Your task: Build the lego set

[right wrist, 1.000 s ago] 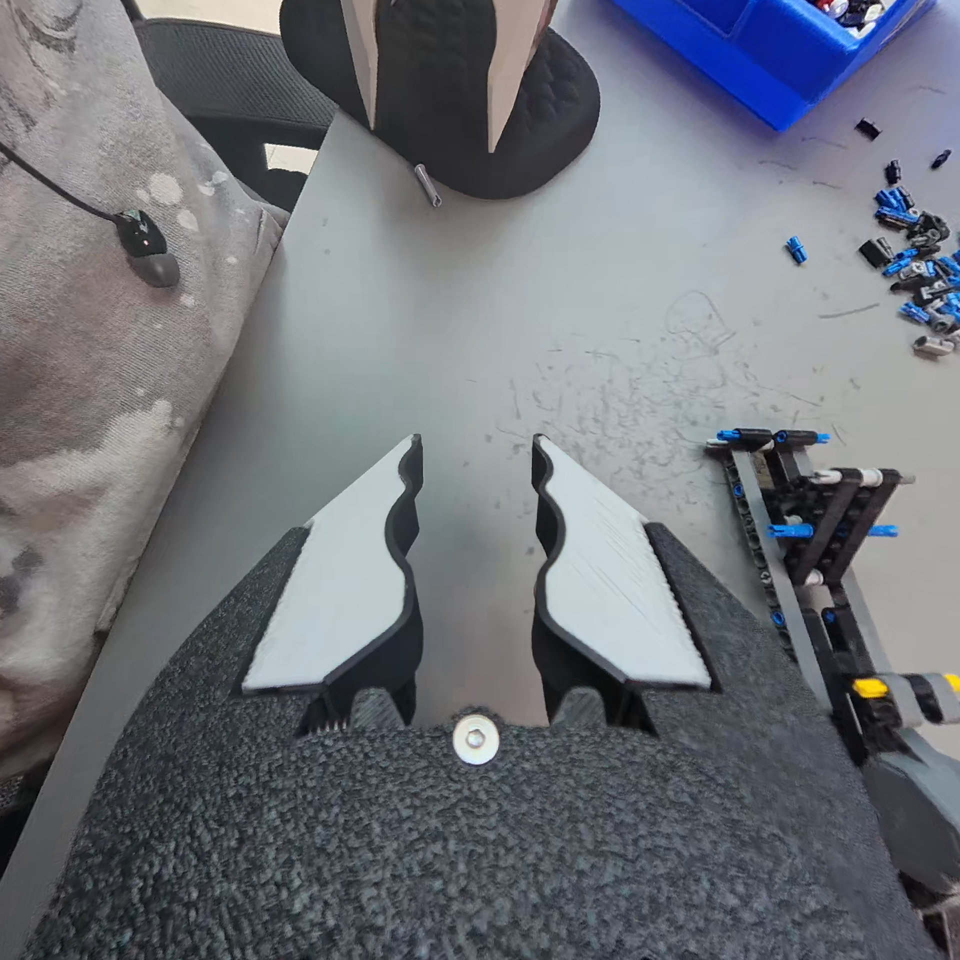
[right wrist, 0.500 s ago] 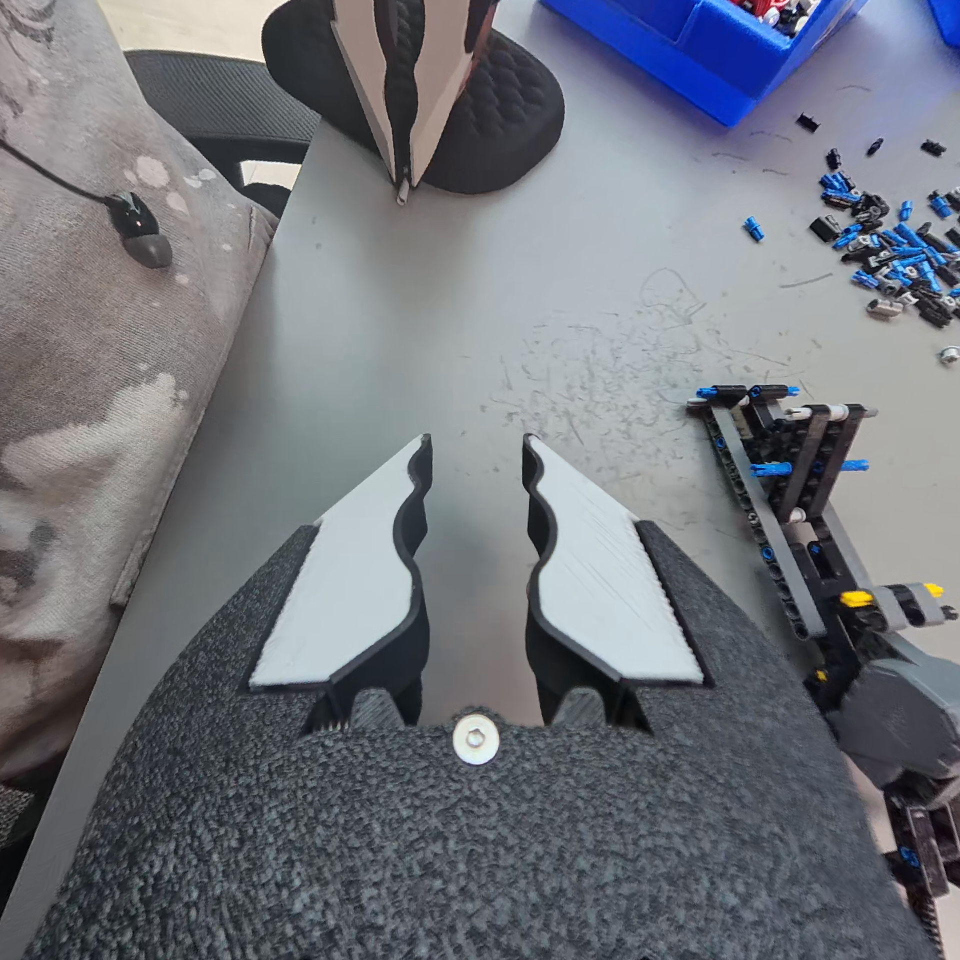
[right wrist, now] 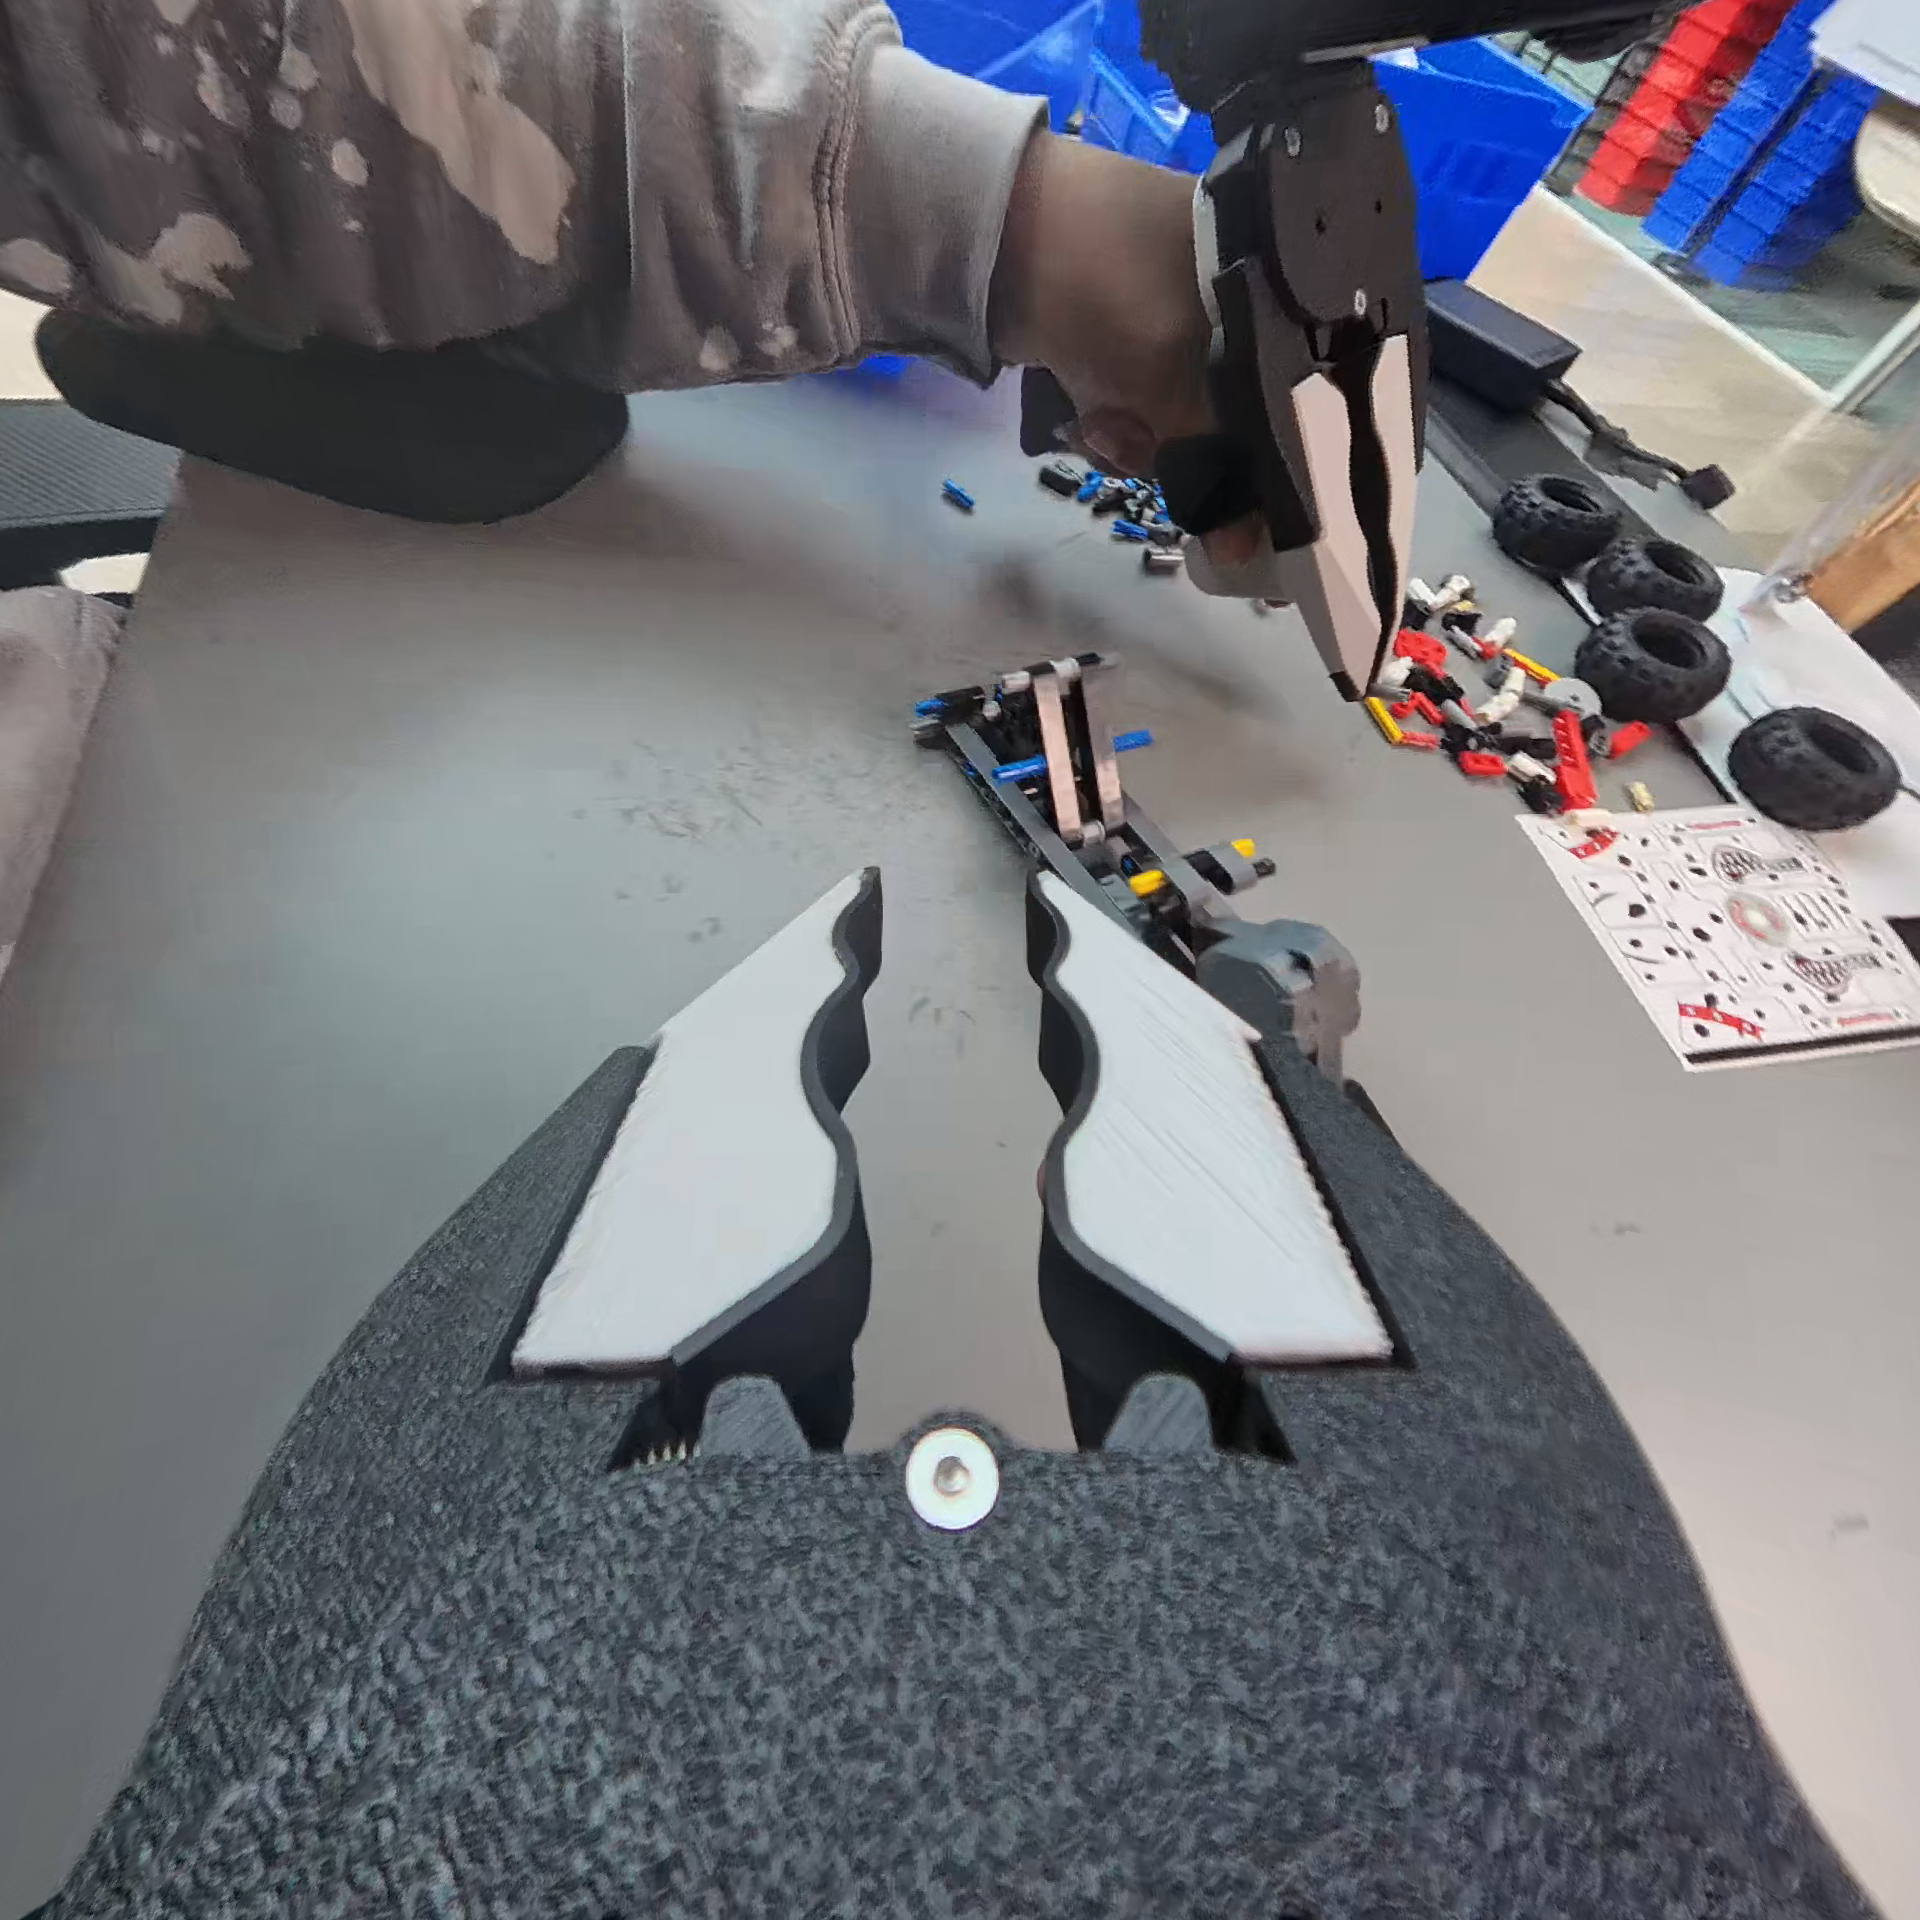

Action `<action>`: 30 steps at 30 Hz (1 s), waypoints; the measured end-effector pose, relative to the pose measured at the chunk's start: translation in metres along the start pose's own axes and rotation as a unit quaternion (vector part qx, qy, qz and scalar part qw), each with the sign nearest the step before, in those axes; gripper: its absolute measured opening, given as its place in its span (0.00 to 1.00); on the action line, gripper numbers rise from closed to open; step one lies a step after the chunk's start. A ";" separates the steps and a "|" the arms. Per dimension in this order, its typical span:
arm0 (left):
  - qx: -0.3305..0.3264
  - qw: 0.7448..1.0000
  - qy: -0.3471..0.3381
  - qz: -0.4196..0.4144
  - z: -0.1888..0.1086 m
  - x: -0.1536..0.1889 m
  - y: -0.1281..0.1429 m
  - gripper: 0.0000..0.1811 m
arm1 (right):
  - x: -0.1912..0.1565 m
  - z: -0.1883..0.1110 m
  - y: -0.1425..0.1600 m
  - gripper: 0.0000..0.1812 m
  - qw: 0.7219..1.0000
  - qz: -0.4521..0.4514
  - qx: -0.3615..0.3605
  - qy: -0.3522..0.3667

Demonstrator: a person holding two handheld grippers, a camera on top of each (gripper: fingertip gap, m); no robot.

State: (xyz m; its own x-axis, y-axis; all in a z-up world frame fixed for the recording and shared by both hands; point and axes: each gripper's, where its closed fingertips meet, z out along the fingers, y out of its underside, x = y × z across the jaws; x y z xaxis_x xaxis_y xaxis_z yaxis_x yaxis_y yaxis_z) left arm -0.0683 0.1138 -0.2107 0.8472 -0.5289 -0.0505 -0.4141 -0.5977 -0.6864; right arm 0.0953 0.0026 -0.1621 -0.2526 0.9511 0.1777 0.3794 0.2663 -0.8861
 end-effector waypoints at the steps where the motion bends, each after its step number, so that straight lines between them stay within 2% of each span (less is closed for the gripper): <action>1: 0.002 1.000 -0.004 -0.010 0.011 -0.007 -0.004 0.04 | 0.006 -0.003 0.004 0.15 1.000 0.008 0.001 0.011; 2: 0.007 1.000 -0.010 -0.021 0.018 -0.013 -0.007 0.04 | 0.013 -0.006 0.008 0.15 1.000 0.015 0.002 0.021; 3: 0.015 0.999 -0.020 -0.031 0.021 -0.017 -0.011 0.11 | 0.018 -0.010 0.012 0.15 0.999 0.023 0.003 0.030; 4: 0.027 0.998 -0.040 -0.039 0.020 -0.023 -0.014 0.28 | 0.025 -0.013 0.016 0.15 0.999 0.031 0.004 0.039; 5: 0.042 0.996 -0.058 -0.045 0.014 -0.026 -0.019 0.35 | 0.031 -0.017 0.019 0.15 0.998 0.039 0.007 0.050; 7: 0.118 0.991 -0.047 -0.050 -0.013 -0.011 -0.037 0.33 | 0.043 -0.026 0.024 0.15 0.996 0.051 0.010 0.069; 9: 0.172 0.984 0.012 -0.043 -0.044 0.025 -0.044 0.34 | 0.057 -0.033 0.032 0.15 0.994 0.052 0.000 0.094; 13: 0.134 0.983 0.124 -0.014 -0.073 0.094 -0.001 0.42 | 0.083 -0.044 0.050 0.16 0.991 0.033 -0.045 0.121; 17: 0.063 0.991 0.108 0.040 -0.056 0.114 0.045 0.50 | 0.105 -0.047 0.085 0.20 0.984 0.011 -0.156 0.087; 19: 0.043 0.992 0.112 0.048 -0.043 0.123 0.051 0.49 | 0.118 -0.046 0.109 0.25 0.973 0.008 -0.223 0.065; 21: 0.013 0.993 0.083 0.085 -0.028 0.121 0.055 0.45 | 0.122 -0.040 0.120 0.25 0.968 0.022 -0.247 0.031; 23: 0.013 0.992 0.084 0.097 -0.027 0.121 0.049 0.31 | 0.118 -0.034 0.120 0.18 0.968 0.048 -0.247 -0.012; 24: 0.003 0.991 0.079 0.111 -0.027 0.118 0.049 0.23 | 0.117 -0.034 0.122 0.11 0.964 0.046 -0.260 -0.026; 25: -0.005 0.989 0.071 0.131 -0.026 0.115 0.052 0.24 | 0.112 -0.034 0.122 0.05 0.962 0.044 -0.266 -0.042; 28: -0.004 0.983 0.091 0.158 -0.025 0.115 0.053 0.24 | 0.102 -0.042 0.121 0.04 0.947 0.014 -0.311 -0.074; 30: -0.004 0.979 0.114 0.169 -0.026 0.114 0.054 0.24 | 0.096 -0.053 0.107 0.04 0.938 -0.021 -0.337 -0.082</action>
State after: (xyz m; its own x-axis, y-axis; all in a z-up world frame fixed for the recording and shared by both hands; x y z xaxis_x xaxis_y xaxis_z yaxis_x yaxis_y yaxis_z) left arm -0.0030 0.0055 -0.2346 0.5660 -0.8171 -0.1095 -0.6604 -0.3699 -0.6535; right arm 0.1587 0.1304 -0.2178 -0.3921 0.9155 0.0902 0.8283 0.3940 -0.3984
